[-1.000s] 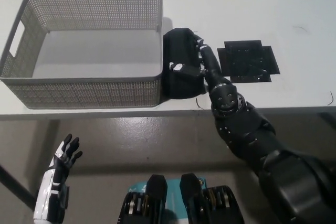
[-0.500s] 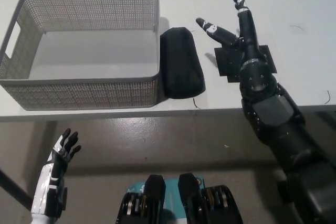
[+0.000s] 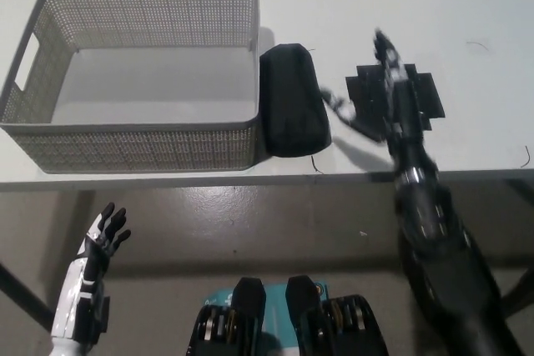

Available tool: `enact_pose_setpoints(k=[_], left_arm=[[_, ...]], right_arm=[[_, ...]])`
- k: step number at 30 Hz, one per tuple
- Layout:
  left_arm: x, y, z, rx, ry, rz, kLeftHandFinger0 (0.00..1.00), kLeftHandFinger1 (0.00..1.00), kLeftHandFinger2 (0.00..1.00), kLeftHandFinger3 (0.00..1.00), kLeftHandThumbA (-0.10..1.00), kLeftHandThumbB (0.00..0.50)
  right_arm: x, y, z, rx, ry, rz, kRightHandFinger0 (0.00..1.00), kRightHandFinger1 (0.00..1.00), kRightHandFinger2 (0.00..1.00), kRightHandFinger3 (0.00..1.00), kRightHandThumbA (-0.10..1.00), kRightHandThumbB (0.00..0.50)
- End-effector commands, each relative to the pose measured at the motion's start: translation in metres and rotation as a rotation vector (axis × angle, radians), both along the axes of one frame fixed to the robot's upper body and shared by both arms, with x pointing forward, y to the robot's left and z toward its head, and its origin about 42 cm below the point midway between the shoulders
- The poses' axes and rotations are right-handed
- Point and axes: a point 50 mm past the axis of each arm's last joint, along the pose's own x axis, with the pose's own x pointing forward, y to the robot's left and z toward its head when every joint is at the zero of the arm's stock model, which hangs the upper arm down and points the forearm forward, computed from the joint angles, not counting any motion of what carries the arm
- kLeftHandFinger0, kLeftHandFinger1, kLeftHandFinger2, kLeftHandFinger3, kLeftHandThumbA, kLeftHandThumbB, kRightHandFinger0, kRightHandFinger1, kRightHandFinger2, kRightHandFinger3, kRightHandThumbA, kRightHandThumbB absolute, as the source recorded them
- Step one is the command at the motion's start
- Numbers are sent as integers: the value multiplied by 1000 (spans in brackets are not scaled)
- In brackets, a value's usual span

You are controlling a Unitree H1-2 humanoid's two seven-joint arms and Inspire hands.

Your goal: Use the right hand to push the pencil case on the right hand side to the container on the left side

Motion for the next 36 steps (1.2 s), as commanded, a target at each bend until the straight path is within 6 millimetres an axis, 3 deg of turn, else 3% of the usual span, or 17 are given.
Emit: enact_pose_setpoints(k=[1,4,7,10,14,17,19,21,24,25,29,33,36], left_arm=[[16,7,20,45,-96,-25,1000,1000,1000,1000,1000,63],[17,4,20,41,-97,-32,1000,1000,1000,1000,1000,64],[18,5,22,59,-105,-19,1000,1000,1000,1000,1000,65],[18,8,23,62,-105,-22,1000,1000,1000,1000,1000,68],[21,6,24,52,-111,-18,1000,1000,1000,1000,1000,91],[21,5,25,57,-115,-17,1000,1000,1000,1000,1000,71],[22,6,24,51,-114,-10,1000,1000,1000,1000,1000,83],[22,7,22,46,-105,-1,1000,1000,1000,1000,1000,80],[21,12,20,42,-96,1,1000,1000,1000,1000,1000,83],[20,13,19,51,-92,6,1000,1000,1000,1000,1000,96],[17,10,17,40,-87,7,1000,1000,1000,1000,1000,65],[11,11,15,49,-81,23,1000,1000,1000,1000,1000,74],[6,11,13,23,-80,48,1000,1000,1000,1000,1000,64]], right_arm=[[-100,-34,15,77,-261,128,1000,1000,1000,1000,1000,277],[-129,-55,-13,55,-219,88,1000,1000,1000,1000,1000,262],[-144,-68,-31,64,-183,82,1000,1000,1000,1000,1000,240],[-155,-78,-43,53,-152,71,1000,1000,1000,1000,1000,189],[-169,-89,-61,66,-85,77,1000,1000,1000,1000,1000,232],[-176,-89,-78,90,-25,92,1000,1000,1000,1000,1000,262],[-179,-86,-88,109,6,105,1000,1000,1000,1000,1000,272],[-182,-82,-96,144,30,102,1000,1000,1000,1000,1000,247],[-179,-78,-101,174,46,100,1000,1000,1000,1000,1000,204],[-180,-79,-100,177,48,98,1000,1000,1000,1000,1000,215],[-178,-84,-99,183,41,104,1000,1000,1000,1000,1000,250],[-178,-84,-98,186,45,100,1000,1000,1000,1000,1000,236],[-180,-84,-100,177,48,101,1000,1000,1000,1000,1000,256]])
